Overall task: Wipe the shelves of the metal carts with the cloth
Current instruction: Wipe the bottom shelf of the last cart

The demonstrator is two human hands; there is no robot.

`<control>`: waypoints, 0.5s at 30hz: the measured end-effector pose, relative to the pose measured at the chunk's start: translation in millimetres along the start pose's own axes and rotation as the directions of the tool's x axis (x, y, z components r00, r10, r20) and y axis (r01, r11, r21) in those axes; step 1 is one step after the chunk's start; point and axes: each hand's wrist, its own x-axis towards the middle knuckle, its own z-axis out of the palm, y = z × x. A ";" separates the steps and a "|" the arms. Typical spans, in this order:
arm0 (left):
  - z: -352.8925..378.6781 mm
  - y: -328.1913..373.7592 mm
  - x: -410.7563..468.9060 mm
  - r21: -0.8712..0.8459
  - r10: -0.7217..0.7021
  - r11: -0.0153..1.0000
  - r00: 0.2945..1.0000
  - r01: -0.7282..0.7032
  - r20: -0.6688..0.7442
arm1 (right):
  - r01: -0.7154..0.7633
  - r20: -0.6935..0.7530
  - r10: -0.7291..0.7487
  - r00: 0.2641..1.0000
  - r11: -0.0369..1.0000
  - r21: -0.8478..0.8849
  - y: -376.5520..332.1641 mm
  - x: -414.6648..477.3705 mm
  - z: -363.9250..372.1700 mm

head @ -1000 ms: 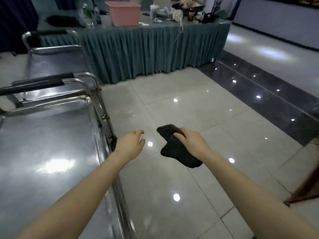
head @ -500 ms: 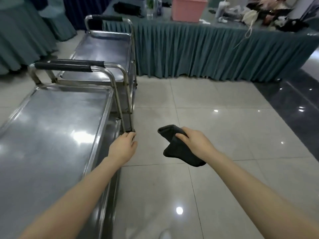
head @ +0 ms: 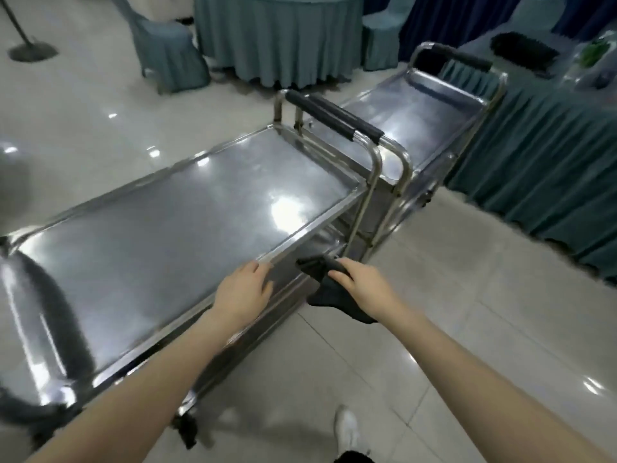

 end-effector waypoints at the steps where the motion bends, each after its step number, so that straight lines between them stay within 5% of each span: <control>1: 0.4 -3.2 -10.3 0.007 -0.098 0.995 0.995 0.099 -0.021 | 0.080 0.061 -0.079 0.995 0.997 -0.003 -2.9 16.3 3.6; 8: 25.0 -18.6 -84.6 -0.016 -0.502 0.864 0.862 0.502 -0.070 | 0.363 0.284 -0.354 0.891 0.931 0.021 -14.9 68.5 50.3; 15: 75.0 -29.0 -161.3 -0.080 -0.735 0.675 0.678 0.733 0.006 | 0.411 0.501 -0.370 0.782 0.911 0.031 -21.9 62.0 130.7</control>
